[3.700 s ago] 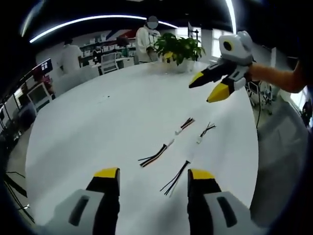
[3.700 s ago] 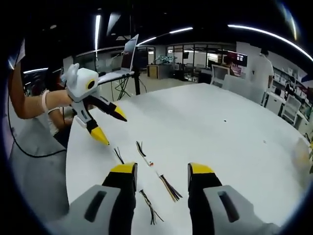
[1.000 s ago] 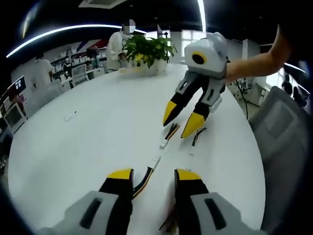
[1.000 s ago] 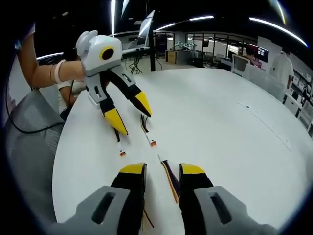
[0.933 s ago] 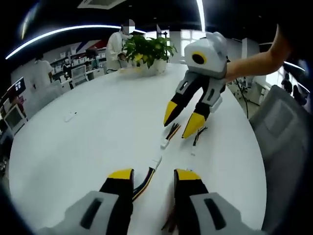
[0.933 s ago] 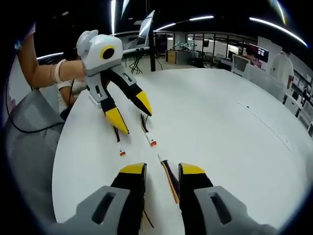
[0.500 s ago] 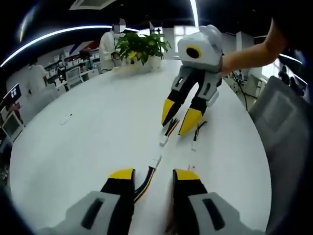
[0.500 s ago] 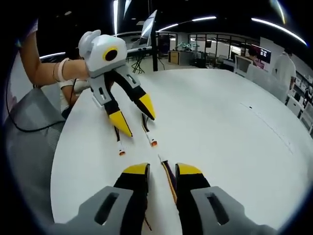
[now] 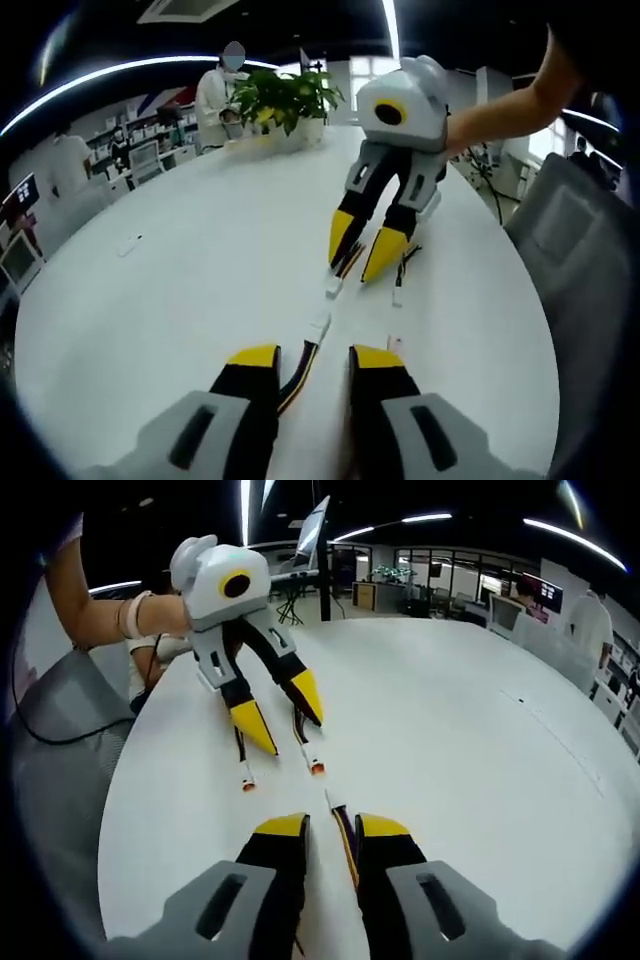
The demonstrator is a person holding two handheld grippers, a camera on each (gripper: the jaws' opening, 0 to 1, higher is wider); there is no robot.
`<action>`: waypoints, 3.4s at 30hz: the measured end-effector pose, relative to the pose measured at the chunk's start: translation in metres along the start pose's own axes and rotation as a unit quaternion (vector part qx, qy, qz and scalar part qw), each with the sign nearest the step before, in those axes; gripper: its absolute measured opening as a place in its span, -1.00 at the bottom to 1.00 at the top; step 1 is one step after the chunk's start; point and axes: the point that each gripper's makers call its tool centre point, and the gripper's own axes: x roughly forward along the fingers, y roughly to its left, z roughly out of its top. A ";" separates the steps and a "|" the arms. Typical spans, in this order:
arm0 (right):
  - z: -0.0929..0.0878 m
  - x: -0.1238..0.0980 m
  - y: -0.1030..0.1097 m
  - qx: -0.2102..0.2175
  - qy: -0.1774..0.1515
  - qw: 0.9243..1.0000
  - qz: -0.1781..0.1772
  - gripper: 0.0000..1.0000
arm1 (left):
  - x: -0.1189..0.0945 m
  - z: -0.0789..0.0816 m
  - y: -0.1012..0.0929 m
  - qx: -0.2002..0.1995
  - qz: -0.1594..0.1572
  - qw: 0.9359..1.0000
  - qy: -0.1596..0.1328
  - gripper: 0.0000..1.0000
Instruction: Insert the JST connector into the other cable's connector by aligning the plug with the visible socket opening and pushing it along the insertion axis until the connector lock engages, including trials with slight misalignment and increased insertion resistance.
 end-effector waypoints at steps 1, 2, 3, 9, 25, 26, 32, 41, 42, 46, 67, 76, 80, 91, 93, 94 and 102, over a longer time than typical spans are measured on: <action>-0.001 0.000 0.000 0.000 0.001 1.000 -0.001 -0.69 | 0.001 -0.001 0.000 0.001 0.000 1.000 0.002 -0.55; -0.001 0.000 -0.001 -0.001 0.002 1.000 -0.002 -0.69 | 0.001 -0.001 -0.001 0.004 -0.001 1.000 0.002 -0.56; -0.002 0.001 -0.002 -0.001 0.003 1.000 -0.003 -0.69 | 0.001 -0.001 -0.001 0.002 -0.003 1.000 -0.001 -0.56; -0.001 0.003 -0.001 -0.012 0.004 1.000 0.002 -0.70 | 0.002 -0.001 0.001 0.005 -0.001 1.000 -0.002 -0.58; 0.000 0.009 0.000 -0.022 -0.003 1.000 0.016 -0.76 | 0.008 0.000 -0.001 -0.012 -0.025 0.999 -0.032 -0.59; 0.000 0.009 0.000 -0.022 -0.004 1.000 0.016 -0.77 | 0.008 0.000 0.000 -0.015 -0.026 0.999 -0.034 -0.59; 0.000 0.010 -0.002 -0.020 -0.006 1.000 0.017 -0.79 | 0.010 0.001 -0.002 -0.018 -0.033 0.998 -0.041 -0.61; 0.001 0.010 -0.002 -0.027 -0.008 0.999 0.015 -0.82 | 0.012 0.002 0.000 -0.029 -0.028 0.998 -0.047 -0.72; 0.001 0.010 -0.002 -0.027 -0.009 0.999 0.016 -0.82 | 0.012 0.002 0.000 -0.029 -0.027 0.998 -0.047 -0.72; 0.001 0.009 -0.003 -0.028 -0.012 0.999 0.018 -0.84 | 0.013 0.002 0.000 -0.030 -0.026 0.998 -0.051 -0.73; -0.003 0.007 -0.009 -0.013 -0.018 1.000 0.017 -0.96 | 0.010 0.006 -0.001 -0.018 -0.017 0.998 -0.065 -0.90; -0.002 0.008 -0.007 -0.014 -0.016 1.000 0.020 -0.97 | 0.015 0.009 -0.003 -0.015 -0.020 0.997 -0.068 -1.00; -0.003 0.007 -0.005 -0.012 -0.016 1.000 0.023 -0.97 | 0.017 0.009 -0.001 -0.012 -0.018 0.997 -0.069 -1.00; -0.004 0.007 -0.005 -0.013 -0.015 1.000 0.024 -0.98 | 0.022 0.008 0.006 -0.018 -0.020 0.997 -0.068 -1.00; -0.004 0.007 -0.005 -0.013 -0.015 1.000 0.024 -0.98 | 0.022 0.008 0.007 -0.017 -0.020 0.997 -0.067 -1.00; -0.004 0.007 -0.005 -0.013 -0.015 1.000 0.024 -0.99 | 0.022 0.007 0.007 -0.016 -0.020 0.997 -0.068 -1.00; -0.004 0.006 -0.002 -0.017 -0.013 0.999 0.029 -0.99 | 0.021 0.008 0.006 -0.005 -0.024 0.997 -0.069 -1.00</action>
